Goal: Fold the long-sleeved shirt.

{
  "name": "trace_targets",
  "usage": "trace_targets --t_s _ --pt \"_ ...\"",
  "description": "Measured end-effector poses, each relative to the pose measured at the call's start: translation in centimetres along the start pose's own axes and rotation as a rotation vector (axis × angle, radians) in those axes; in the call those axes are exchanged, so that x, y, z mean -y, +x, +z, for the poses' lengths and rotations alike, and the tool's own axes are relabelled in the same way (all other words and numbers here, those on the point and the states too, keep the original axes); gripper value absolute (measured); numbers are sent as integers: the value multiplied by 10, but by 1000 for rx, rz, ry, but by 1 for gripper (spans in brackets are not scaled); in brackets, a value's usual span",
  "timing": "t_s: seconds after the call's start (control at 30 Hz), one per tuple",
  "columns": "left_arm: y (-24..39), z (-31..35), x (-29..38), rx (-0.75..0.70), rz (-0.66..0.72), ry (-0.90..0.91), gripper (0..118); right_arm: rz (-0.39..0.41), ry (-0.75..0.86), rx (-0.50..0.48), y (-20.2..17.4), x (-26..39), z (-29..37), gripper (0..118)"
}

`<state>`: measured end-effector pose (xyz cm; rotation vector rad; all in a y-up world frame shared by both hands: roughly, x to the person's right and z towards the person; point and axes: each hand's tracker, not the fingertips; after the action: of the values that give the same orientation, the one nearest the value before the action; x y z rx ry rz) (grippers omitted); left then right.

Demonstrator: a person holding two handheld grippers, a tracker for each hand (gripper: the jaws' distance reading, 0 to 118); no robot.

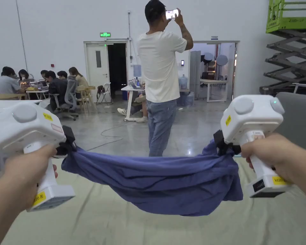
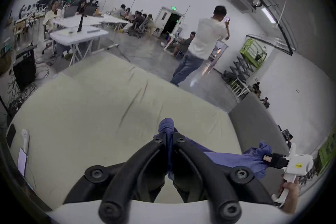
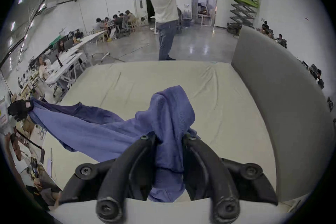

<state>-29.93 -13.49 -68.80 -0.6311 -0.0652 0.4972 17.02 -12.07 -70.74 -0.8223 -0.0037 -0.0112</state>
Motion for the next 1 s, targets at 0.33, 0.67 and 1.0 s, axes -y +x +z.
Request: trace_targets --t_s 0.33,0.67,1.0 --pt "-110 -119 184 -161 102 -361 0 -75 -244 -39 12 188 -183 22" --pt "-167 -43 284 -143 -112 -546 0 28 -292 -145 38 322 -119 22" --pt "-193 -6 370 -161 -100 -624 0 43 -534 -83 41 436 -118 20"
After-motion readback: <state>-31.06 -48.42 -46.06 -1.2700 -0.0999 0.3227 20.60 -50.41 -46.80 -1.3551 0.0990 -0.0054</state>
